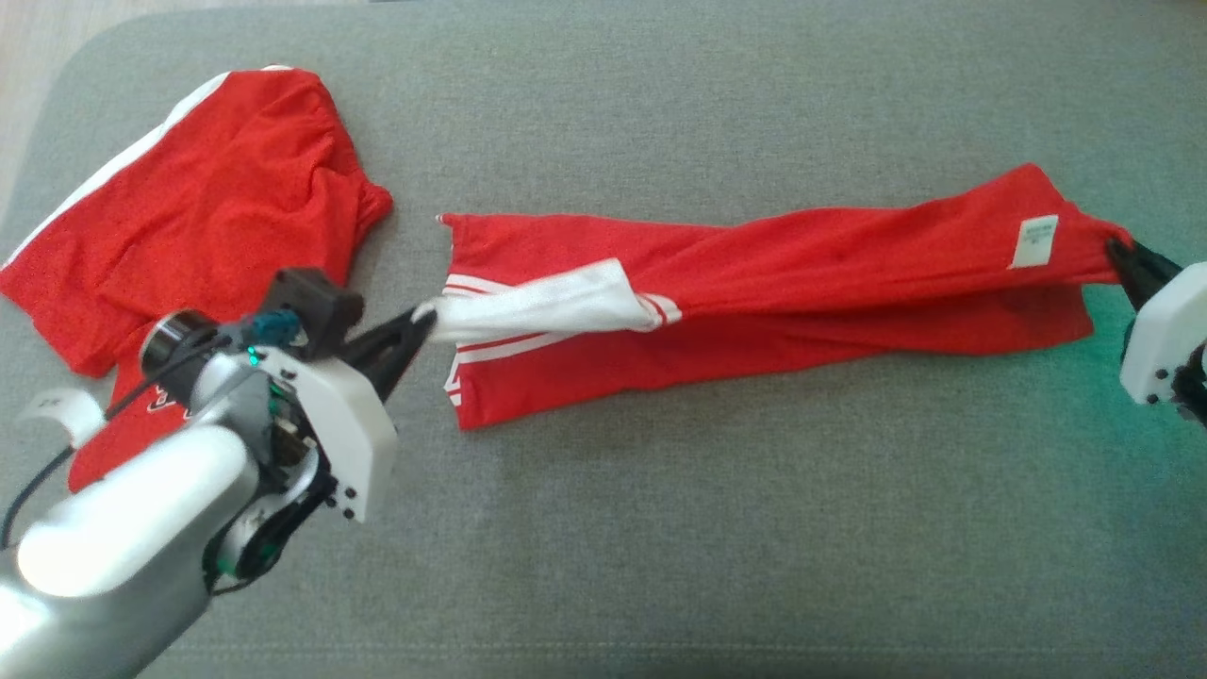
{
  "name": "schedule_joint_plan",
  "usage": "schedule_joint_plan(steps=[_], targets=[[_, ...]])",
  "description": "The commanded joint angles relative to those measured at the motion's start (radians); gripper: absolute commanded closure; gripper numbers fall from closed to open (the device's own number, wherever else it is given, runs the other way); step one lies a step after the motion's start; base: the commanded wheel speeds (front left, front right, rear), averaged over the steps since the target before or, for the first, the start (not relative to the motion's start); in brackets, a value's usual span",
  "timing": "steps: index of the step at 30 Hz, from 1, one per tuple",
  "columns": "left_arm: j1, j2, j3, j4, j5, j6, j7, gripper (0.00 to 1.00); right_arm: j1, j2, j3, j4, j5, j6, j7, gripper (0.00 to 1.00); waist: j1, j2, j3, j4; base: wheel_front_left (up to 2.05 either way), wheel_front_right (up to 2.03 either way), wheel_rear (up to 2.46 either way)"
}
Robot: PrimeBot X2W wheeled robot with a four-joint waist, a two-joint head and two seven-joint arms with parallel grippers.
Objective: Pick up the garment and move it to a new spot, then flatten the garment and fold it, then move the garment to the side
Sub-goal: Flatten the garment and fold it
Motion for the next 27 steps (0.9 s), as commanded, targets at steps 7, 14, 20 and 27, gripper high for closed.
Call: schedule_joint_plan(steps=[7,14,20,27], targets=[[-0.036,0.002,0.011,0.032,0.048,0.007,-0.016,1.0,0.047,-0.075,0.018,-0.072,0.043,-0.001,0.085,0.98,0.0,-0.0001,0.002,-0.007,0.0,0.0,0.0],[-0.015,-0.046,0.002,0.143,0.047,0.008,-0.063,0.0,0.096,-0.079,-0.014,-0.091,0.093,-0.001,0.198,0.0,0.0,-0.0001,-0.023,-0.029,0.0,0.0,0.0],[0.039,-0.071,0.085,0.162,-0.029,0.063,-0.168,0.0,0.11,-0.046,-0.117,-0.121,0.067,-0.001,0.096,0.0,0.0,-0.0001,-0.064,-0.041,0.0,0.0,0.0],[0.117,-0.111,0.266,0.122,-0.145,0.141,-0.313,0.0,0.15,0.067,-0.261,-0.206,0.023,-0.001,-0.095,0.0,0.0,-0.0001,-0.1,-0.046,0.0,0.0,0.0]])
